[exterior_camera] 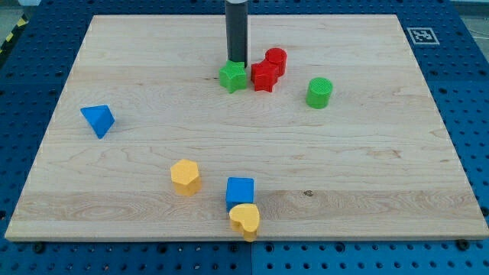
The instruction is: Move the green star to the bottom of the red star
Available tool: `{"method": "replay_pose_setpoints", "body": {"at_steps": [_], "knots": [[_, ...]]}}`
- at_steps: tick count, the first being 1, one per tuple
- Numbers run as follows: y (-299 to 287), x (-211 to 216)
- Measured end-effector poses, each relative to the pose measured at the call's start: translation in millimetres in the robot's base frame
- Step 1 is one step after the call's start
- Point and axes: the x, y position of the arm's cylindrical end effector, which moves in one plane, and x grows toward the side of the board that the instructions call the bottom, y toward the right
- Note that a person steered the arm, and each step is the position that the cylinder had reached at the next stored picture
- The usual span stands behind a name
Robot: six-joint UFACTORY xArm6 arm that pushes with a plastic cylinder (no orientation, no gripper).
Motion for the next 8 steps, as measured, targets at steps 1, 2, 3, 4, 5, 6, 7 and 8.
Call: {"method": "replay_pose_setpoints", "body": {"at_steps": [1, 2, 3, 4, 5, 6, 7, 8], "knots": [[-2, 9], [-15, 33], [-27, 57], [-27, 57], [-29, 41], [-54, 37], [-83, 55], [-106, 81]]}}
